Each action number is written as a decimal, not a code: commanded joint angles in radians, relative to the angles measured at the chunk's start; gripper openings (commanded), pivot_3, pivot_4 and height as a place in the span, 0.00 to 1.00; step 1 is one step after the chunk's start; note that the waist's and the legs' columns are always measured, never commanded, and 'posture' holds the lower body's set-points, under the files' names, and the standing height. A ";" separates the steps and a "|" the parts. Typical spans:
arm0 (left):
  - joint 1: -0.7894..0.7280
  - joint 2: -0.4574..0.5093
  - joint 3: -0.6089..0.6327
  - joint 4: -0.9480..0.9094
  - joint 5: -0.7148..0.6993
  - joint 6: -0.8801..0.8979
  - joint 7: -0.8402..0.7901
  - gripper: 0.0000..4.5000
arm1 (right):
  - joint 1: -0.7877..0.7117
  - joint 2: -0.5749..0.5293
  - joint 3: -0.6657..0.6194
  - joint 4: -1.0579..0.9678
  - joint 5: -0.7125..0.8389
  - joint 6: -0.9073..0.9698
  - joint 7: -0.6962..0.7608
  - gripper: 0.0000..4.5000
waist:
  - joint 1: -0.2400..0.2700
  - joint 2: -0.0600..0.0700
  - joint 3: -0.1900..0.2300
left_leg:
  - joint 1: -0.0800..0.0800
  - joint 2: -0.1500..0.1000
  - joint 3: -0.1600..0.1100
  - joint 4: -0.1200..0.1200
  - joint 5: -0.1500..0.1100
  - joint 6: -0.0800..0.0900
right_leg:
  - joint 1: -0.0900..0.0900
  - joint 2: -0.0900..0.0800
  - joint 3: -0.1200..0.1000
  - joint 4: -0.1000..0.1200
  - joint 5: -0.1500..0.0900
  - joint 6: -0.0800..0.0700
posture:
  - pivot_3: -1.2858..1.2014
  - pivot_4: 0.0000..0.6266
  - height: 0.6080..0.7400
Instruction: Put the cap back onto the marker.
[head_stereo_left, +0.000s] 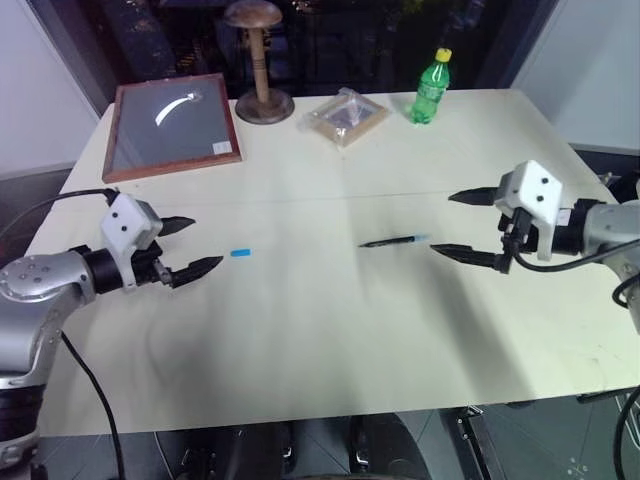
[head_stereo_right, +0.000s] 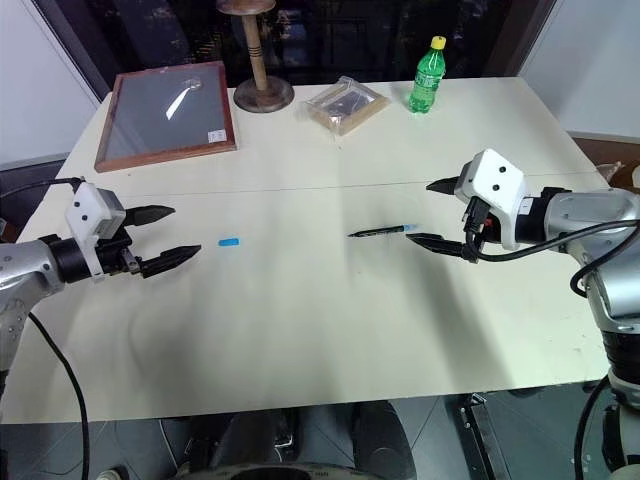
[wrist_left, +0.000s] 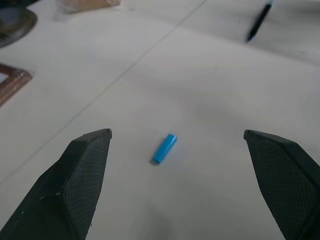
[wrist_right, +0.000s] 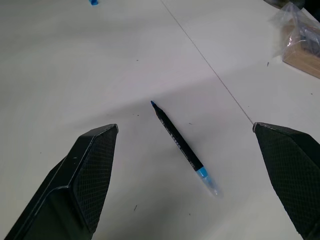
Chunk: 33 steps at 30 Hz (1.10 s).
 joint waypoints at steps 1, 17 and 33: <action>0.002 0.017 0.038 -0.035 -0.008 -0.005 0.003 0.99 | -0.018 -0.001 -0.010 -0.025 0.017 -0.001 0.003 1.00 | 0.000 0.000 0.000 | 0.000 0.000 0.000 0.000 0.000 0.000 | 0.000 0.000 0.000 0.000 0.000 0.000 | 0.52 0.24 1.00; -0.013 0.006 0.021 -0.039 -0.009 0.029 0.032 0.99 | -0.003 0.019 -0.006 -0.058 0.031 0.020 -0.021 1.00 | 0.000 0.000 0.000 | 0.000 0.000 0.000 0.000 0.000 0.000 | 0.000 0.000 0.000 0.000 0.000 0.000 | 0.52 0.24 1.00; -0.052 0.005 -0.017 0.015 0.007 0.018 0.013 0.99 | 0.025 0.032 -0.015 -0.099 0.044 0.046 -0.044 1.00 | 0.001 0.000 0.000 | 0.000 0.000 0.000 0.000 0.000 0.000 | 0.000 0.000 0.000 0.000 0.000 0.000 | 0.52 0.24 1.00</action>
